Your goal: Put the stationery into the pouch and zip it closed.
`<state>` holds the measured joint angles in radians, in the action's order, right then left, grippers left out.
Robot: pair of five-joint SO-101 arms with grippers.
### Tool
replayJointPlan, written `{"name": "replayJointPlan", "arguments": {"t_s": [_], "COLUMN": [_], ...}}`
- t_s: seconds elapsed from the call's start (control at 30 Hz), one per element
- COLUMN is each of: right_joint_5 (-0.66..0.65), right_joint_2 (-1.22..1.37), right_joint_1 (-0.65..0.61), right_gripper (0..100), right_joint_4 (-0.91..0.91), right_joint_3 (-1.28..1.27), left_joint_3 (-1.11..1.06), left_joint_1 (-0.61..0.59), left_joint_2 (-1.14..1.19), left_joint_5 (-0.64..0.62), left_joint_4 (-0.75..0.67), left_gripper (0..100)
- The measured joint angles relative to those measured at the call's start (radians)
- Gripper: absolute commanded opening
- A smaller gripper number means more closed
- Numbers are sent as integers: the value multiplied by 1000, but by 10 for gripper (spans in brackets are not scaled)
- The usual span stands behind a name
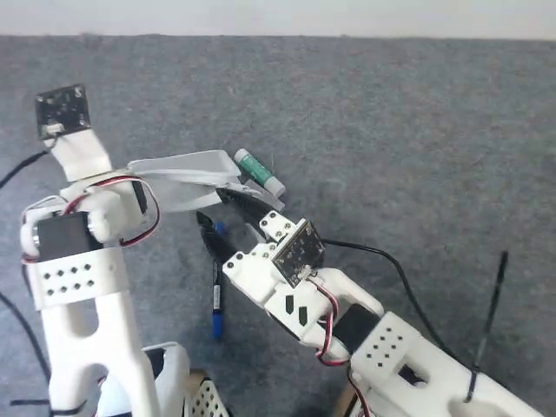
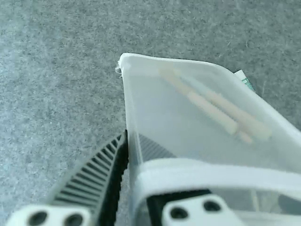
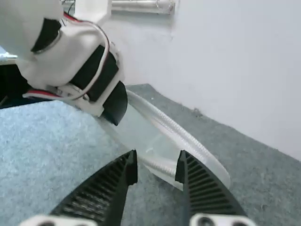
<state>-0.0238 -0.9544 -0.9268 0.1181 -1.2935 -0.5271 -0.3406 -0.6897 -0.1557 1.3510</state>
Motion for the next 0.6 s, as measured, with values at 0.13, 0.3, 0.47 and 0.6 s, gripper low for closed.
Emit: {"name": "replayJointPlan", "arguments": {"t_s": [0.13,0.3,0.47,0.6], "right_joint_5": [0,0,0,51], "right_joint_2": [-14,-21,-21,-21], "right_joint_1": [-2,0,0,0], "right_gripper": [139,139,139,139], "right_joint_4": [-48,-126,-261,-334], "right_joint_3": [0,0,0,40], "left_joint_3": [0,0,0,0], "left_joint_1": [-40,-152,-264,-313], "left_joint_2": [0,0,0,0], "left_joint_5": [0,0,-18,-32], "left_joint_4": [0,0,0,-15], "left_gripper": [10,10,10,10]}}
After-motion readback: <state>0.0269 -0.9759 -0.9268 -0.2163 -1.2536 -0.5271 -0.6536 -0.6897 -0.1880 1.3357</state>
